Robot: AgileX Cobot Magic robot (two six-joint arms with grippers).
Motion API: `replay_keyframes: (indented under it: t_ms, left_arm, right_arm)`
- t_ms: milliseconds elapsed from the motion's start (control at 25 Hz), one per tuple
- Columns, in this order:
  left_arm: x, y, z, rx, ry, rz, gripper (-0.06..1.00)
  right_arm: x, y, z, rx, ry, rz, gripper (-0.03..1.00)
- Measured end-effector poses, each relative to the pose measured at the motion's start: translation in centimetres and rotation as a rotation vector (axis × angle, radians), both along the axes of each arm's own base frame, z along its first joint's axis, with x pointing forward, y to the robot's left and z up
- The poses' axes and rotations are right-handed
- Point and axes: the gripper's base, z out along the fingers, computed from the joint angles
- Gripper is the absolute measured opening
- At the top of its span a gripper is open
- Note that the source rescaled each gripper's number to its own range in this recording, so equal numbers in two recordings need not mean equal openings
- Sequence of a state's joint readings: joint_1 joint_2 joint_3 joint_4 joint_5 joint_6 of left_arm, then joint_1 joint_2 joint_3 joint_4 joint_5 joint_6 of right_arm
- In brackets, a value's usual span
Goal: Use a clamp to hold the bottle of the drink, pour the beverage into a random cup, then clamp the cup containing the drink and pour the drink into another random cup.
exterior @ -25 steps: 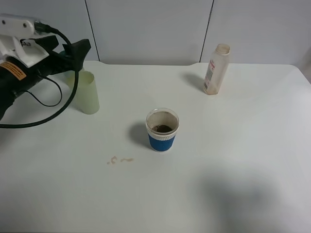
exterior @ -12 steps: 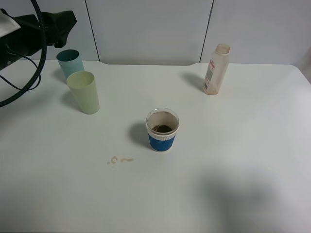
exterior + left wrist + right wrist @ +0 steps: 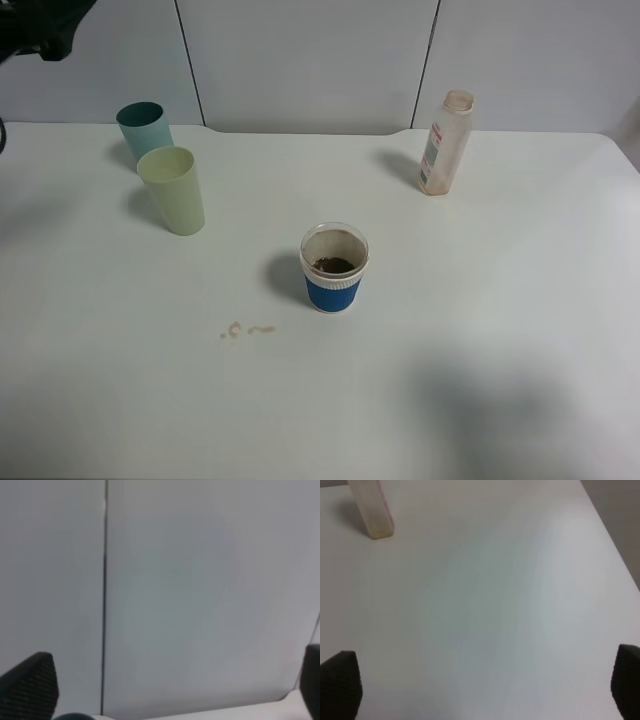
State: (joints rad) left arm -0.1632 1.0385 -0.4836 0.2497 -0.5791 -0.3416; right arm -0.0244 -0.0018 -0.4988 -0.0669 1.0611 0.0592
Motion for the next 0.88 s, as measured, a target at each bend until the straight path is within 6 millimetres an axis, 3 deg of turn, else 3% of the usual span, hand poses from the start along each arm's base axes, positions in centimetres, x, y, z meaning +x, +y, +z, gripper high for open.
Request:
replay_keyframes:
  t_ms: [320, 880]
  left_arm:
    - [-3.4, 1.1, 1.5, 0.029, 0.059, 0.065, 0.94]
    - [-11.1, 3.7, 2.7, 0.072, 0.223, 0.205, 0.94]
  right_arm:
    - [0.0, 0.0, 0.0, 0.000, 0.000, 0.000, 1.00]
    - [0.0, 0.0, 0.0, 0.000, 0.000, 0.000, 1.00]
